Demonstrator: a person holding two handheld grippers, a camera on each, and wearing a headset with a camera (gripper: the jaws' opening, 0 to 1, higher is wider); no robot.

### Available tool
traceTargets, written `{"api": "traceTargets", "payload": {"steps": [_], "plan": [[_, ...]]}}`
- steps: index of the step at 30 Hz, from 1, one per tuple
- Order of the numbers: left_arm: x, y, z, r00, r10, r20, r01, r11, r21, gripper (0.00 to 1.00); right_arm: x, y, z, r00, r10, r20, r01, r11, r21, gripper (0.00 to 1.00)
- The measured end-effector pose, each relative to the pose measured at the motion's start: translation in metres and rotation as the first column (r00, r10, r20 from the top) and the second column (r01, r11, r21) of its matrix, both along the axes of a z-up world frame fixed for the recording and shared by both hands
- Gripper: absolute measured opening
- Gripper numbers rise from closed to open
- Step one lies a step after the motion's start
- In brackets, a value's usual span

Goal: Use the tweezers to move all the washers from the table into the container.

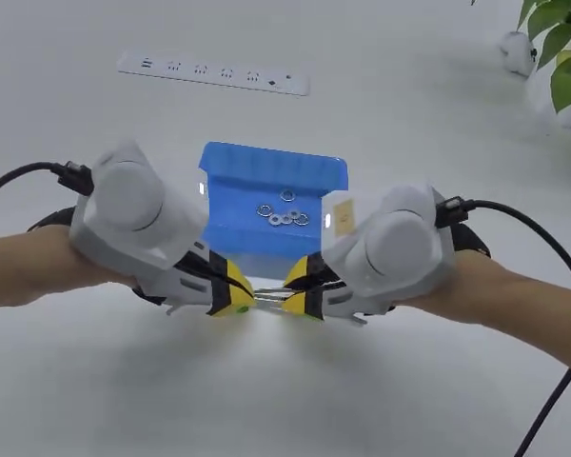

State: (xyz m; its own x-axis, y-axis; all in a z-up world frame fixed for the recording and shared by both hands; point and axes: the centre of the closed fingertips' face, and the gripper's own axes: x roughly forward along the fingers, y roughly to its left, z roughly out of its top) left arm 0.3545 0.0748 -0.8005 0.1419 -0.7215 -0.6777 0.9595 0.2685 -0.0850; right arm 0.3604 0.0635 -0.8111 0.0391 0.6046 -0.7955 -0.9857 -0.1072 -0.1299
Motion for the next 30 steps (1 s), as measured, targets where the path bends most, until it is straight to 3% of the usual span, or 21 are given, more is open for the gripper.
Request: {"api": "traceTargets", "payload": {"steps": [5, 9, 13, 16, 19, 22, 25, 27, 30], "plan": [[-0.001, -0.001, 0.006, 1.000, 0.015, 0.001, -0.015, 1.000, -0.013, 0.05, -0.001, -0.007, -0.007, 0.999, 0.022, 0.028, -0.021, 0.999, -0.047, 0.11], [-0.004, 0.000, 0.012, 0.999, 0.034, 0.000, -0.034, 0.999, -0.025, 0.05, -0.001, -0.005, -0.006, 0.999, 0.028, 0.035, -0.026, 0.999, -0.046, 0.12], [-0.012, 0.004, 0.017, 0.999, 0.037, 0.010, -0.037, 0.999, -0.012, 0.05, 0.002, -0.005, -0.006, 1.000, -0.002, 0.025, 0.004, 0.998, -0.059, 0.18], [-0.017, 0.010, 0.020, 0.998, 0.051, 0.022, -0.051, 0.999, 0.006, 0.05, 0.004, -0.008, -0.005, 0.999, -0.021, 0.047, 0.024, 0.997, -0.074, 0.21], [-0.021, 0.016, 0.026, 0.996, 0.079, 0.029, -0.079, 0.997, 0.009, 0.05, 0.003, -0.008, 0.004, 0.997, -0.049, 0.059, 0.052, 0.998, -0.043, 0.21], [-0.028, 0.023, 0.034, 0.993, 0.109, 0.040, -0.109, 0.994, 0.011, 0.07, 0.002, -0.009, 0.021, 0.992, -0.120, 0.043, 0.119, 0.993, 0.025, 0.21], [-0.034, 0.031, 0.037, 0.989, 0.138, 0.050, -0.139, 0.990, 0.020, 0.09, -0.003, -0.023, 0.034, 0.985, -0.163, 0.057, 0.160, 0.986, 0.051, 0.21], [-0.039, 0.037, 0.036, 0.988, 0.143, 0.064, -0.146, 0.988, 0.050, 0.13, -0.005, -0.031, 0.040, 0.979, -0.192, 0.066, 0.188, 0.980, 0.066, 0.22], [-0.049, 0.053, 0.033, 0.986, 0.123, 0.114, -0.138, 0.982, 0.126, 0.20, -0.013, -0.046, 0.051, 0.966, -0.247, 0.080, 0.240, 0.967, 0.087, 0.22]]}}
